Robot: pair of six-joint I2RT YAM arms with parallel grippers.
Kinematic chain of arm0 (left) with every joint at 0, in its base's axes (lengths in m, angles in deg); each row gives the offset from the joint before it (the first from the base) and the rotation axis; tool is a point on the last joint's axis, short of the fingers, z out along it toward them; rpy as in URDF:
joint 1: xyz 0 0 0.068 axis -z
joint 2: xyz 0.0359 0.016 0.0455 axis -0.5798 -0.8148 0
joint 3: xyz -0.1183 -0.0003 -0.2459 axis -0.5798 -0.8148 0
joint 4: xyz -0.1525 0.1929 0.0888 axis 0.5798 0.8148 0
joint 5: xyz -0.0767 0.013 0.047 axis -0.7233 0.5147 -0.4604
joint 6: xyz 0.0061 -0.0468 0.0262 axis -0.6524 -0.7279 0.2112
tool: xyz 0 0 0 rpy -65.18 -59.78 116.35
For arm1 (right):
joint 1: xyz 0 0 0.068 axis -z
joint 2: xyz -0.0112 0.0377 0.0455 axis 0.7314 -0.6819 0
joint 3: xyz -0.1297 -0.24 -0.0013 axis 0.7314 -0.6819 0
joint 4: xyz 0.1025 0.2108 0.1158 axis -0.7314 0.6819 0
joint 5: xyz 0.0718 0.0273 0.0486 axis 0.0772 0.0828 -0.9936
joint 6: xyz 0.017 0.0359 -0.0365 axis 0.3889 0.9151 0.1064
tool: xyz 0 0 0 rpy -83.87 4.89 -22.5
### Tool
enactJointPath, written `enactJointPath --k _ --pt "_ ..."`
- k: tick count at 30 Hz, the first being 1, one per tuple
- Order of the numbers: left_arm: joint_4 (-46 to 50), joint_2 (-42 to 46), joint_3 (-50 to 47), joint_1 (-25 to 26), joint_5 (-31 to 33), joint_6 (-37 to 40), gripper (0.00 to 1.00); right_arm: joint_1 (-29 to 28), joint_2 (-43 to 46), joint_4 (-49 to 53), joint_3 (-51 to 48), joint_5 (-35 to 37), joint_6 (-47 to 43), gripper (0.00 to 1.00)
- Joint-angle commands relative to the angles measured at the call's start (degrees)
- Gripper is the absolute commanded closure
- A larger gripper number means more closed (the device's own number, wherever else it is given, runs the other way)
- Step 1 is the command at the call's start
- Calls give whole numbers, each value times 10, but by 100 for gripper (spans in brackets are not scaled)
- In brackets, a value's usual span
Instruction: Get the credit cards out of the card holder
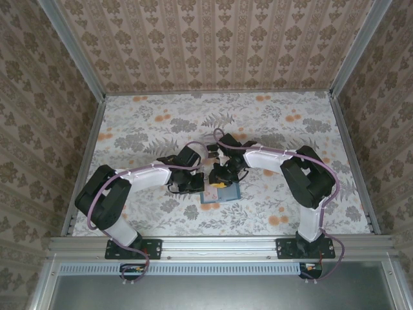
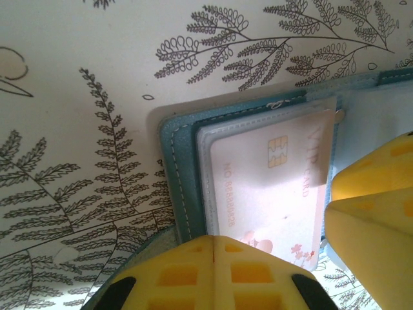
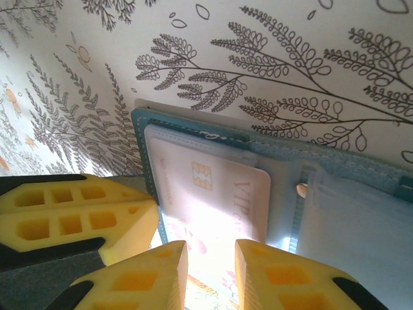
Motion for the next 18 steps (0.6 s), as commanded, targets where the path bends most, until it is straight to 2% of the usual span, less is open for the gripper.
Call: enactJointPath --k 1,6,13,18 --pt "13 15 -11 -5 11 12 99 -5 -19 12 8 6 -4 72" --pt "14 17 -13 -6 11 11 99 -5 -30 32 12 30 -18 72" --pt "17 16 -18 -8 13 13 100 -6 -8 102 31 115 -50 72" --pt "20 13 -15 -9 13 16 100 -7 3 91 33 84 -49 72"
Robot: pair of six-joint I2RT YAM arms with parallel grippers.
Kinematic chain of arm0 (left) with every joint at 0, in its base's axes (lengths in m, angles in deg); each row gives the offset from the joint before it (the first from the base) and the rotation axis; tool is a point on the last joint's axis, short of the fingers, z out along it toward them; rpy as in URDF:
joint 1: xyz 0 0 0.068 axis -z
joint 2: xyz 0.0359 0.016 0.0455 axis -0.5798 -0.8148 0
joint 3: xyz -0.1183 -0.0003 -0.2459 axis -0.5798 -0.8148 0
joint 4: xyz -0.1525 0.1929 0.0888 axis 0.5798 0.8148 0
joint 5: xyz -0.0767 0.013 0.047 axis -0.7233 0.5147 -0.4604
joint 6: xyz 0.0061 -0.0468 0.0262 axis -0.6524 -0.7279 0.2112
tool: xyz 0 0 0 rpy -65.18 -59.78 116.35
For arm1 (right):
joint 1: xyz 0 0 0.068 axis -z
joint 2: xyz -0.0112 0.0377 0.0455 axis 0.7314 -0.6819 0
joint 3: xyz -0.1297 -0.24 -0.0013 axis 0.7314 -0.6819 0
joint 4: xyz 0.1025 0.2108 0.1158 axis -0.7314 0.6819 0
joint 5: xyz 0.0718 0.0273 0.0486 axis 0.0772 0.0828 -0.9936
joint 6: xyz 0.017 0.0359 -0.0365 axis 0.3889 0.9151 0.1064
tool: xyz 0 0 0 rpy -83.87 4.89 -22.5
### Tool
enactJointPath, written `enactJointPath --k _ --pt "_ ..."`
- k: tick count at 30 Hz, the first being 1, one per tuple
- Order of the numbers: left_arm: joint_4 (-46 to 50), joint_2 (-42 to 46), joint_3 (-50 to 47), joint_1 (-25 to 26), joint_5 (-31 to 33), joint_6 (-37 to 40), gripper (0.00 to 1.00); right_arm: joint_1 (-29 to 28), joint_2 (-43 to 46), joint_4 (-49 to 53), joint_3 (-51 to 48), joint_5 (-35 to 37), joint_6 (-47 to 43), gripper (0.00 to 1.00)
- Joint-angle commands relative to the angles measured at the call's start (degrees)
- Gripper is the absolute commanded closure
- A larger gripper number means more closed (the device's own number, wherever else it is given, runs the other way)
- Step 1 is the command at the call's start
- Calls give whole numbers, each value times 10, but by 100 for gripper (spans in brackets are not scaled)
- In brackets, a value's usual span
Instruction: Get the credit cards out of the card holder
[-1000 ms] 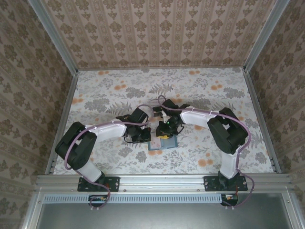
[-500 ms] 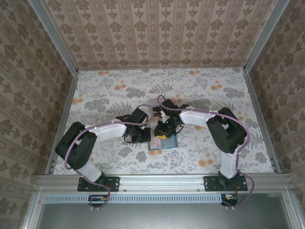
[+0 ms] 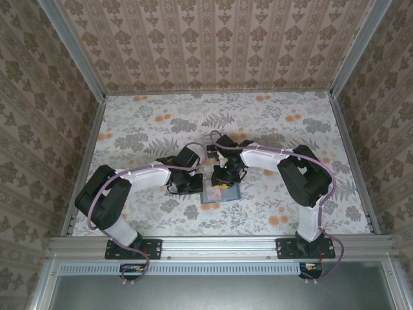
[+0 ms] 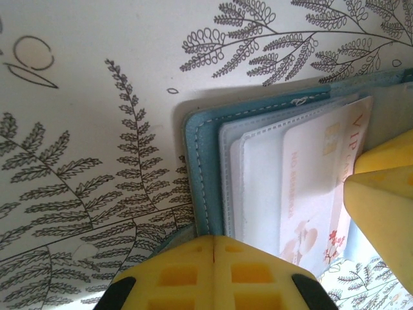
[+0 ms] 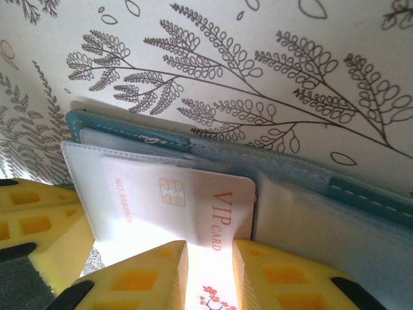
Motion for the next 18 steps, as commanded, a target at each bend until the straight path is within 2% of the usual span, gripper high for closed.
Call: enactJointPath --k 1,5,10,18 --pt "20 15 -5 -5 8 14 100 -1 23 22 5 6 -5 72" --pt "28 24 4 -5 9 13 100 -1 37 3 -1 -20 9 72" --pt "42 42 24 -5 14 12 99 0 36 16 -4 -8 3 72" --pt "1 5 47 13 -29 -5 99 0 13 6 -13 -11 1 72"
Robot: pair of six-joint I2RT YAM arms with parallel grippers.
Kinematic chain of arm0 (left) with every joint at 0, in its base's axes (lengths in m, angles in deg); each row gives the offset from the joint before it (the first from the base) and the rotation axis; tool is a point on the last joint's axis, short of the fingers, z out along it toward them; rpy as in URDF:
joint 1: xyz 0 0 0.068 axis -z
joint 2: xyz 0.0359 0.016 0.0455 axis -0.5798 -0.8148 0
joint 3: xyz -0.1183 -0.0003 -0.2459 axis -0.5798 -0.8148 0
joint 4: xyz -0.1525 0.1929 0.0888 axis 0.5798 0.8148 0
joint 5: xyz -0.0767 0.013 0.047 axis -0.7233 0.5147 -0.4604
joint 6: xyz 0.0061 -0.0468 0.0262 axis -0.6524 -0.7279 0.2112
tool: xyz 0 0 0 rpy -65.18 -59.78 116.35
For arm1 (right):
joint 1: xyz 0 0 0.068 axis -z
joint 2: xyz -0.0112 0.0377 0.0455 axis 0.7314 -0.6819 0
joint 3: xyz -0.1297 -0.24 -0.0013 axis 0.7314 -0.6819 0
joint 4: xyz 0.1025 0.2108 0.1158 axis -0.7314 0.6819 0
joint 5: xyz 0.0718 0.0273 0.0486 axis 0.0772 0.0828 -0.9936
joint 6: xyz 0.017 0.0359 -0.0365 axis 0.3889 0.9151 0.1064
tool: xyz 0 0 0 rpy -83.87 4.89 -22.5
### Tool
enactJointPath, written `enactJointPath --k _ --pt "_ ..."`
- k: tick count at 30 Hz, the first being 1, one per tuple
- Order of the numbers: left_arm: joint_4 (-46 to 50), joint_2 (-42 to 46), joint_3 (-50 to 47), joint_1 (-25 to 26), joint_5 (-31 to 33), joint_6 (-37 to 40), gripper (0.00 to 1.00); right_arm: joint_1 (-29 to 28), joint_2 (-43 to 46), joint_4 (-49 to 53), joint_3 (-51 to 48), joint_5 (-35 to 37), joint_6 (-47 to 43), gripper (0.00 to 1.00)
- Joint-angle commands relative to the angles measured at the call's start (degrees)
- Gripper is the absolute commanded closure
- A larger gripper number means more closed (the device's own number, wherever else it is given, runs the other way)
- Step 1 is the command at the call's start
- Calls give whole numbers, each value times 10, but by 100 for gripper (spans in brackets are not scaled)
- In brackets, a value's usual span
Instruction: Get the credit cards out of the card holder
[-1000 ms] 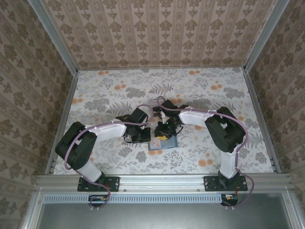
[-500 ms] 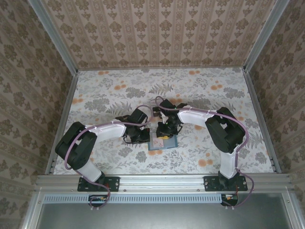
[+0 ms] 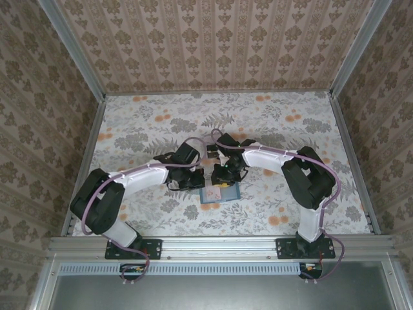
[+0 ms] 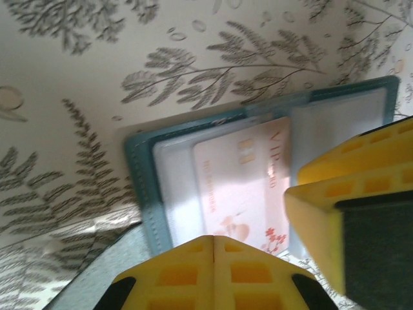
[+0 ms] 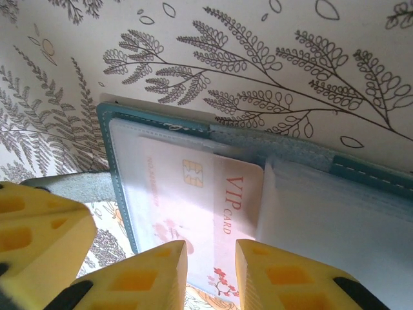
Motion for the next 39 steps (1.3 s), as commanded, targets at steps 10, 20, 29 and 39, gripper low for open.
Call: enactJointPath --k 10,20,29,39 --pt "-7 -61 1 13 -2 -1 99 0 -22 20 -10 6 -13 70" --pt "5 -65 -7 11 6 -1 99 1 -28 7 -9 -20 -15 69" --pt "8 -73 -11 11 8 1 100 24 5 -97 -61 -111 25 70" --pt "12 -73 -7 12 8 -1 100 38 43 -160 -107 -144 55 78"
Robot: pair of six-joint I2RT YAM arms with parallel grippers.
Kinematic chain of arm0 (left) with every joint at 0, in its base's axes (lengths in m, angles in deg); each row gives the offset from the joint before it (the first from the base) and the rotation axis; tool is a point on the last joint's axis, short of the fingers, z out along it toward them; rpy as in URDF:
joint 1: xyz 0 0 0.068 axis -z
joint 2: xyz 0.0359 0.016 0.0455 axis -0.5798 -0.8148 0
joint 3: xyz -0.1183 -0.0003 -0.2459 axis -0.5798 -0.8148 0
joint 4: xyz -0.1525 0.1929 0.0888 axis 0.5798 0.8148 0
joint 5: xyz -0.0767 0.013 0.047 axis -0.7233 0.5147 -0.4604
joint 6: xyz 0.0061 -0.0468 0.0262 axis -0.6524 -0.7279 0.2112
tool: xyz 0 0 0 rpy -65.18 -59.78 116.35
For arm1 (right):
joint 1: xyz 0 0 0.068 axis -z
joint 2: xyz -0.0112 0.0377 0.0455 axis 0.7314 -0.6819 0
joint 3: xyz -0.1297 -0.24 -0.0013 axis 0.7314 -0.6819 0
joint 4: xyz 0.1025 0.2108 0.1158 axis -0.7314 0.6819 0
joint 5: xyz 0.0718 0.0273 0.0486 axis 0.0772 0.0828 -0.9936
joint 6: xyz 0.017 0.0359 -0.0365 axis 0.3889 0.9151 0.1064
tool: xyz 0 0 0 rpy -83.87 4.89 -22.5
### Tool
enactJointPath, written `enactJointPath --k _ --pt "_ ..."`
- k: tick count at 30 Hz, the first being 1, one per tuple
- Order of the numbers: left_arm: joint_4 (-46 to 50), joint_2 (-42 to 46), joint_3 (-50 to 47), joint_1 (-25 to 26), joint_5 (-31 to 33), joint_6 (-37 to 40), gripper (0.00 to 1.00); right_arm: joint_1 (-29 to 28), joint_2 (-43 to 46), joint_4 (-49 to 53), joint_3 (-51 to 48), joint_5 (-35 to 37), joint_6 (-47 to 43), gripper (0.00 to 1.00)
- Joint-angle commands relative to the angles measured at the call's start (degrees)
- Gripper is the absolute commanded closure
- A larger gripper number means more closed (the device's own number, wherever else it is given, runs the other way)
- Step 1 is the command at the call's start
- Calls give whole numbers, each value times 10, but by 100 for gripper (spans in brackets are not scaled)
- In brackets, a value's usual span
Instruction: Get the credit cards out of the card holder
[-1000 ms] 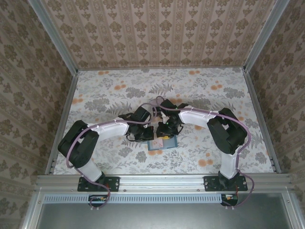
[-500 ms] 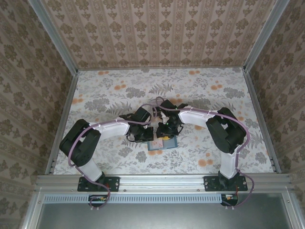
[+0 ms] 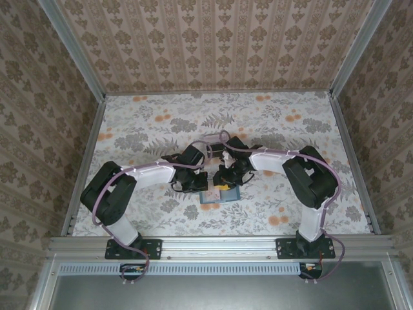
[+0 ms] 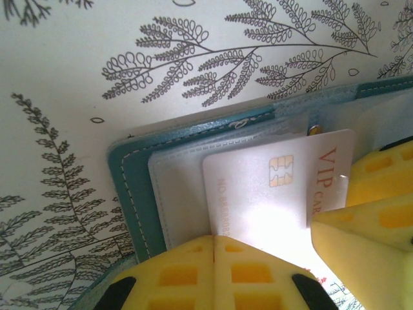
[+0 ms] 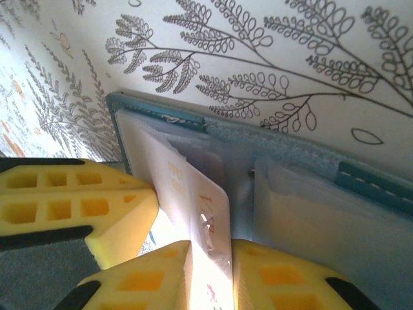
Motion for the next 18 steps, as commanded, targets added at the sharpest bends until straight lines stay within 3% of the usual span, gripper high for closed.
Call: enactJointPath --k 1,7,18 --pt "24 -17 -11 -1 10 0 100 3 27 -25 -11 -27 14 79" --pt "27 -15 -10 -1 12 1 100 10 39 -10 -16 -11 6 88" --pt "29 3 -15 0 12 -4 100 17 59 163 29 114 -92 91"
